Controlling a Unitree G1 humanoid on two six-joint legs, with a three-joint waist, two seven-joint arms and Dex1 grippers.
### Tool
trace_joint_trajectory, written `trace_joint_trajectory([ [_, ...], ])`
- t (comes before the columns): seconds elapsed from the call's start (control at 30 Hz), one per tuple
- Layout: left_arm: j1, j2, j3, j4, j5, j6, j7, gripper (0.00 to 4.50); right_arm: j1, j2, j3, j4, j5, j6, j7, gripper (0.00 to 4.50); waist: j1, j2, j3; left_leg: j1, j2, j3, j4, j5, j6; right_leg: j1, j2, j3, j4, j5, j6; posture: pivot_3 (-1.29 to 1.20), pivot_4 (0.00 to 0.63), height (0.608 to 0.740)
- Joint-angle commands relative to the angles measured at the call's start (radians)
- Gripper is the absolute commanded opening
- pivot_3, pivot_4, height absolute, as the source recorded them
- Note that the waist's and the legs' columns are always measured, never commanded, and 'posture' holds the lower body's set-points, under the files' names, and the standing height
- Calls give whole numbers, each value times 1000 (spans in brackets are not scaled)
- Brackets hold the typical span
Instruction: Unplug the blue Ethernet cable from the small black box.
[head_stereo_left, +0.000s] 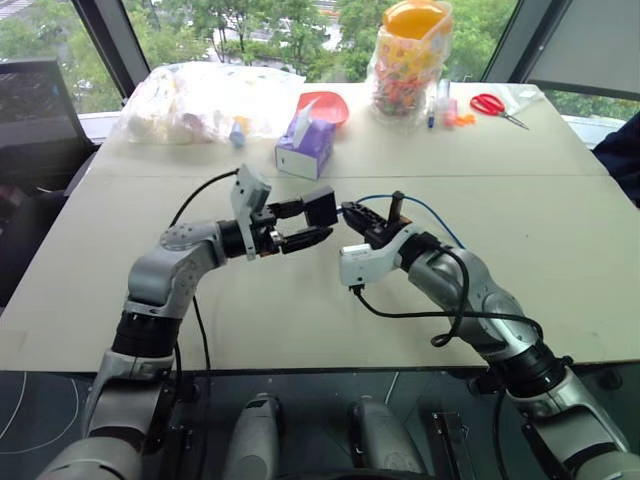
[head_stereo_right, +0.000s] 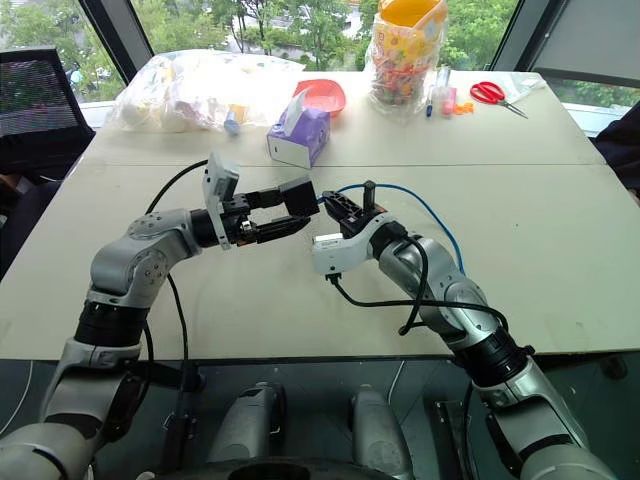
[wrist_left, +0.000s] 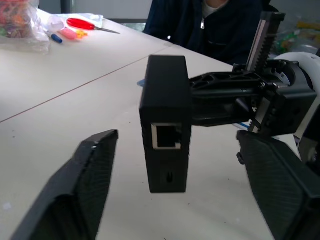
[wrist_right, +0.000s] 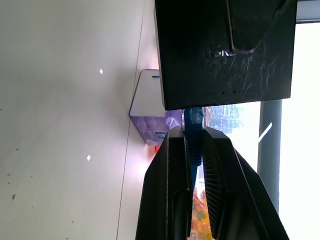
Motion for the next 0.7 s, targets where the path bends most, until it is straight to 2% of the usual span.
trace_joint_trajectory([
  [0.03,-23,-11,24,-15,-11,-17,5,2084,-7,14,-33,-58,16,2,5,0,0,0,0,0,0,0,0,0,0,0,0,0,0,0,0,0,150,735],
  [0.17,-17,-16,26,-17,-11,-15,6,520,-9,21,-34,-62,13,7,9,0,0,0,0,0,0,0,0,0,0,0,0,0,0,0,0,0,150,735],
  [0.27,-12,-8,17,-20,-3,-10,3,505,-9,25,-39,-63,17,11,10,0,0,0,0,0,0,0,0,0,0,0,0,0,0,0,0,0,150,735],
  [0.33,-13,-4,15,-20,1,-10,2,505,-12,25,-41,-60,35,9,24,902,0,0,0,0,0,0,0,0,0,1,0,0,0,0,0,0,150,735],
  [0.37,-13,-3,16,-19,2,-10,1,505,-13,25,-41,-59,43,9,30,1131,0,0,0,0,0,-1,0,0,0,1,0,0,0,0,-1,0,150,735],
  [0.43,-16,12,16,-18,-4,-5,-21,505,-18,51,-62,-62,138,47,91,2100,0,0,0,0,0,-1,0,0,0,1,0,0,0,0,-1,0,150,735],
  [0.47,-17,23,15,-17,-5,-1,-34,505,-27,60,-76,-59,195,69,134,2819,-1,0,0,0,0,-1,0,0,0,1,0,-1,0,0,-1,0,150,735],
  [0.5,-18,31,15,-16,-5,2,-43,505,-34,66,-85,-57,234,84,164,3093,-1,0,0,0,0,-1,0,0,0,1,0,-1,0,0,0,0,150,735],
  [0.53,-20,36,14,-14,-4,3,-48,505,-54,76,-109,-50,297,103,197,3768,-1,0,0,0,0,-1,0,0,0,1,0,-1,0,0,0,0,150,735],
  [0.57,-22,58,14,-10,-9,8,-80,505,-89,84,-146,-29,369,138,234,4176,-3,0,0,0,0,-1,0,0,0,1,0,-1,0,0,0,0,150,735],
  [0.6,-25,83,14,-6,-17,12,-118,505,-129,90,-187,3,460,144,262,4434,-4,0,0,0,0,-1,0,0,0,1,0,-1,0,0,0,0,150,735],
  [0.7,-37,136,17,-5,-34,21,-198,505,-200,91,-264,47,693,199,384,4434,-5,-1,1,1,1,-2,0,0,0,2,0,-2,0,0,0,0,150,735],
])
